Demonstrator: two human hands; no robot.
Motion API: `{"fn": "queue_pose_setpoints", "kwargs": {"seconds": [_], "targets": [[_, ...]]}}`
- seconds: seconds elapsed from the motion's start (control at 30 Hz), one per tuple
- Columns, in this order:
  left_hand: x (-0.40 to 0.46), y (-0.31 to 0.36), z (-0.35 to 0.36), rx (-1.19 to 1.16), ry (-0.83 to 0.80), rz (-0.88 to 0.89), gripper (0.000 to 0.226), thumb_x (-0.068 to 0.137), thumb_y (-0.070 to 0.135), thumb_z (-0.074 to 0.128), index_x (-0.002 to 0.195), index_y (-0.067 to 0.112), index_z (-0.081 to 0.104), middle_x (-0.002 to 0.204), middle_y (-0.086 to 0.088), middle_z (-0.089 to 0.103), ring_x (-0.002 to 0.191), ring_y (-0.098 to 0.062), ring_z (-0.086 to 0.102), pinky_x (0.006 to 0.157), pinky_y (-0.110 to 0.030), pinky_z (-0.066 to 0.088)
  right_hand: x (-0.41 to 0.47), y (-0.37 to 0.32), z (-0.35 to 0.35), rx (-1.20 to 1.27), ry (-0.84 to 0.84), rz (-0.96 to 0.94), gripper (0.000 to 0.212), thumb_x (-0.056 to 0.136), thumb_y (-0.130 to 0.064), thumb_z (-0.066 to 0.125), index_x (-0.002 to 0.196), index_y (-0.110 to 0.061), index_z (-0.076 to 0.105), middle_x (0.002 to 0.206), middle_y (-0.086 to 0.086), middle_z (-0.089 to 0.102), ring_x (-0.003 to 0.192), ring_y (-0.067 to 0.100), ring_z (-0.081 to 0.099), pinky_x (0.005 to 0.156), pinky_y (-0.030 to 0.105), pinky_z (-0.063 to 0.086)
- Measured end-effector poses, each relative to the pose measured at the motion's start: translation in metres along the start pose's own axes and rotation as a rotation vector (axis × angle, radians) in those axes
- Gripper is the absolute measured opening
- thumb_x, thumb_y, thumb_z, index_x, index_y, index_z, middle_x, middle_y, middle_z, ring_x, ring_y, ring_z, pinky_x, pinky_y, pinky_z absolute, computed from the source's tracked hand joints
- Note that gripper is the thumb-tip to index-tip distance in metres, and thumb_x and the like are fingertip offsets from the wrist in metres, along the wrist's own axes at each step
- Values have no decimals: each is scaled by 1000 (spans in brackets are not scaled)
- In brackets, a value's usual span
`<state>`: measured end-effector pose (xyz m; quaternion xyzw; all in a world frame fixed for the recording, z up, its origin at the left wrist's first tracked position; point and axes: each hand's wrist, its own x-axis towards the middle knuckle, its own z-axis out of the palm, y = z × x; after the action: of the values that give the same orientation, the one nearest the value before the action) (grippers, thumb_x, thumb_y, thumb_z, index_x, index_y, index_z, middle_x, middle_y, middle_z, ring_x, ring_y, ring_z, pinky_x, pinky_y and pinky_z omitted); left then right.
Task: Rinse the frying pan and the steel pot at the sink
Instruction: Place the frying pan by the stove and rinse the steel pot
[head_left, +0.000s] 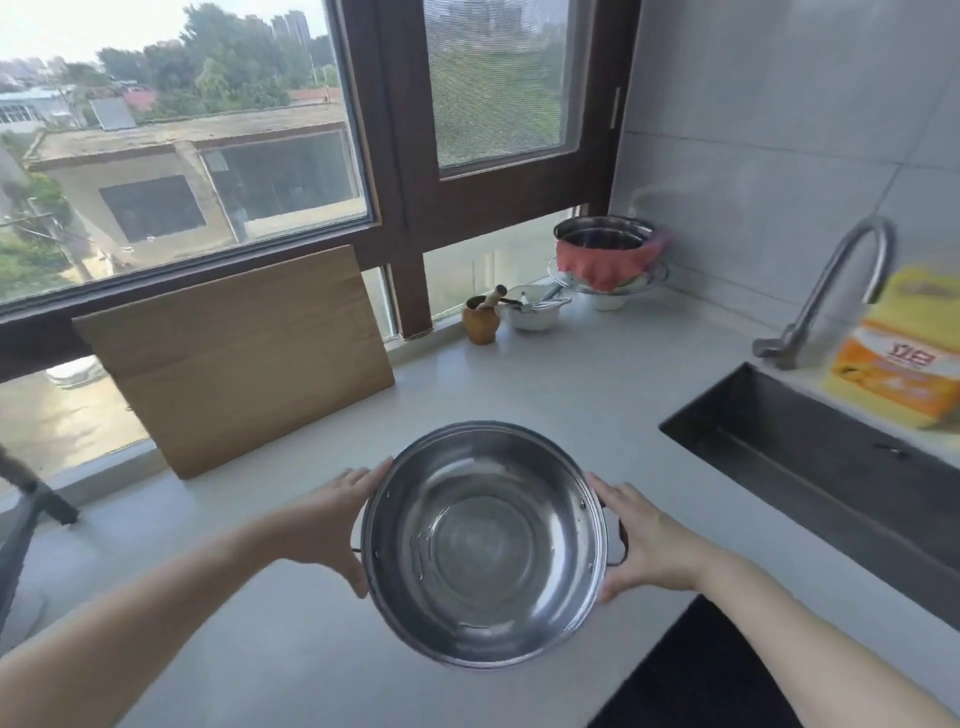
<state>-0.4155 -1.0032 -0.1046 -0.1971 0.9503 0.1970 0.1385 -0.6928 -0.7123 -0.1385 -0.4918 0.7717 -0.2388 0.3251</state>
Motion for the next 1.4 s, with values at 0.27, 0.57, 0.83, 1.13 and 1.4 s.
{"fn": "queue_pose_setpoints", "kwargs": {"seconds": [0.27, 0.57, 0.83, 1.13, 1.4], "targets": [[172, 151, -26, 79, -10, 148, 159, 37, 74, 81, 152, 30, -19, 148, 6, 27, 141, -13, 20, 113, -24, 20, -58, 115, -144, -34, 168, 132, 134, 47, -44, 92, 141, -63, -2, 138, -12, 29, 132, 6, 30, 112, 26, 27], [316, 283, -33, 136, -87, 280, 162, 30, 80, 71, 152, 28, -21, 152, 0, 23, 146, -19, 13, 116, -29, 17, -106, 225, -242, -22, 295, 299, 142, 47, -49, 92, 153, -40, -2, 139, -16, 22, 131, 3, 25, 105, 20, 24], [435, 351, -31, 198, -175, 400, 162, 31, 75, 81, 152, 33, -18, 153, 1, 25, 146, -19, 14, 116, -31, 19, -108, 301, -279, 48, 359, 442, 140, 40, -52, 89, 142, -54, -7, 136, -13, 27, 131, 6, 29, 112, 25, 26], [547, 394, 42, 308, -290, 474, 153, 52, 56, 89, 153, 23, -20, 160, -4, 15, 148, -21, 12, 120, -31, 15, -104, 399, -259, 136, 364, 594, 136, 42, -45, 88, 131, -66, -11, 134, -19, 23, 124, 2, 38, 100, 19, 35], [606, 387, 116, 360, -375, 404, 152, 51, 54, 88, 153, 23, -21, 152, 2, 26, 141, -19, 22, 114, -32, 30, -65, 495, -226, 203, 295, 628, 145, 41, -49, 89, 151, -47, -5, 137, -22, 21, 125, 1, 35, 105, 26, 36]]}}
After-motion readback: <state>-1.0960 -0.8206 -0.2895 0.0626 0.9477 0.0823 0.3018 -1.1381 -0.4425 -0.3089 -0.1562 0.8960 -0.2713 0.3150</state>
